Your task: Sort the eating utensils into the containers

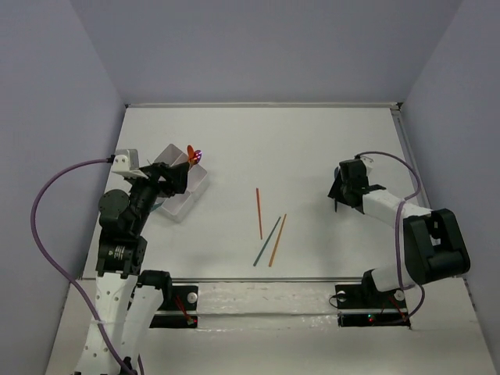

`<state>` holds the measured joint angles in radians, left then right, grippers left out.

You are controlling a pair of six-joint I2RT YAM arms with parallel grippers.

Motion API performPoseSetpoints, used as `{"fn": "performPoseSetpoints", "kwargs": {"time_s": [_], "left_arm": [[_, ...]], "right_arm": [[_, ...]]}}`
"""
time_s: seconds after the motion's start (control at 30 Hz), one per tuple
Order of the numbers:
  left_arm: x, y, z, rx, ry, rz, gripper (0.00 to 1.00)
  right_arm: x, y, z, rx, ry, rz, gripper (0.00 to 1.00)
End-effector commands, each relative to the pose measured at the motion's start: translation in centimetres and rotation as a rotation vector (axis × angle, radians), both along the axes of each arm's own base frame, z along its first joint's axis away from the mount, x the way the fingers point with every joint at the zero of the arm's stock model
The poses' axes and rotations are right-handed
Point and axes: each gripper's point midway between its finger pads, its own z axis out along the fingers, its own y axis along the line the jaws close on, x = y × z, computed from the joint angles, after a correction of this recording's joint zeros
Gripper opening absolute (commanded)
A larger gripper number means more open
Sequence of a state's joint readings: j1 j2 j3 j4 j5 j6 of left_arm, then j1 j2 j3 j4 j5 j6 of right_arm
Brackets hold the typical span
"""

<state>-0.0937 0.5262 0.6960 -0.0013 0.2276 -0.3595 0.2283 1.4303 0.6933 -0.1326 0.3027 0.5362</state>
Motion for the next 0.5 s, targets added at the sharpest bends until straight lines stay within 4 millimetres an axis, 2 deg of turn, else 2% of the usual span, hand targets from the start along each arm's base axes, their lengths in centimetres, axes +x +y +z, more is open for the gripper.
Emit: {"fn": "performPoseSetpoints", "kwargs": {"time_s": [0.0,0.17,0.43,0.47], "left_arm": [[-1.1,-1.2,1.9,0.02,-0.075,-0.085,0.89],[-1.6,-1.6,2.2,0.022,-0.086,-0.098,0.89],[-1.6,-2.5,1.9,0.022,-0.073,-0.143,0.89],[-1.7,-2.6,1.8,0.021,-0.072,-0.149,0.89]], "right_arm": [[1.1,0.2,0.8,0.039,0.007,-0.015,0.53],[1.1,0.7,-1.3,0.033,0.105,0.016,0.47],[1.1,1.0,-2.4,0.033,0.152,0.033,0.23],[1.2,1.1,-2.4,0.035,0.151,0.036,0.14]]}}
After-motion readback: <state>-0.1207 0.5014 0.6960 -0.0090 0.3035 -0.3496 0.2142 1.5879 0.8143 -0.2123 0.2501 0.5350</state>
